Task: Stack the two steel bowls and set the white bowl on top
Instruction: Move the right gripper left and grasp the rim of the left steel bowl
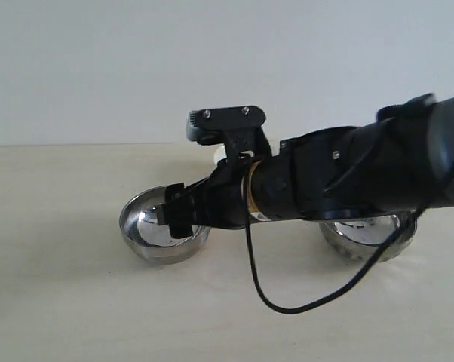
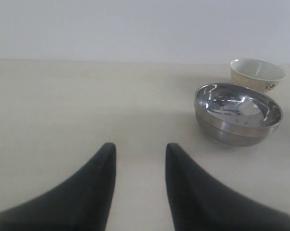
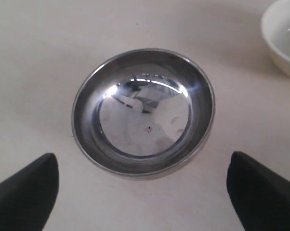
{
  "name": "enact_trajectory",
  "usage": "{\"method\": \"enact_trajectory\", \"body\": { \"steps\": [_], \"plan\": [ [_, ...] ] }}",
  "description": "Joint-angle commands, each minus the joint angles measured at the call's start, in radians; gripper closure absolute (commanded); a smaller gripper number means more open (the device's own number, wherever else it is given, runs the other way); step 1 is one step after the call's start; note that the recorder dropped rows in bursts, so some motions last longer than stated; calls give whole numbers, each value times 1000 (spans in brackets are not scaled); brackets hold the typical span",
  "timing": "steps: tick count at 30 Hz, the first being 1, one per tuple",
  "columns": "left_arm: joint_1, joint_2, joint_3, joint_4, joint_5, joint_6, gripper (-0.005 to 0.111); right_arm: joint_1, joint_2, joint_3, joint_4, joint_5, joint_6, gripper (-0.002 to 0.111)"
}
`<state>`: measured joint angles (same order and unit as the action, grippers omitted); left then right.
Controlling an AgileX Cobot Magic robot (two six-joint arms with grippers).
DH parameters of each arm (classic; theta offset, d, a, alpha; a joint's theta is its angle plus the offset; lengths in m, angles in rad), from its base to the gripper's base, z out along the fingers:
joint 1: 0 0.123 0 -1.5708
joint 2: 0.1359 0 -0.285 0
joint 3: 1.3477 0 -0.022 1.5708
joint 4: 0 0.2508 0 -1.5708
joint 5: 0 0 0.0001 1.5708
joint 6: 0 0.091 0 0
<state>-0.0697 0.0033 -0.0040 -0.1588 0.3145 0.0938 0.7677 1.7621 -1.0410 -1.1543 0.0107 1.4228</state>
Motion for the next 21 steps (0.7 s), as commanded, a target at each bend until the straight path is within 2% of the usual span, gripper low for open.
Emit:
{"method": "enact_trajectory", "body": {
  "steps": [1,13,16,21],
  "plan": [
    [3,-3,4,-1,1,3,74,4,105,-58,8,-30,17,24],
    [3,-3,4,-1,1,3,74,4,282,-203,47,86,19,24],
    [3,-3,4,-1,1,3,74,4,308,-231,49,117,44,31],
    [3,-3,4,-1,1,3,74,0,343,-242,49,112,101,54]
  ]
}}
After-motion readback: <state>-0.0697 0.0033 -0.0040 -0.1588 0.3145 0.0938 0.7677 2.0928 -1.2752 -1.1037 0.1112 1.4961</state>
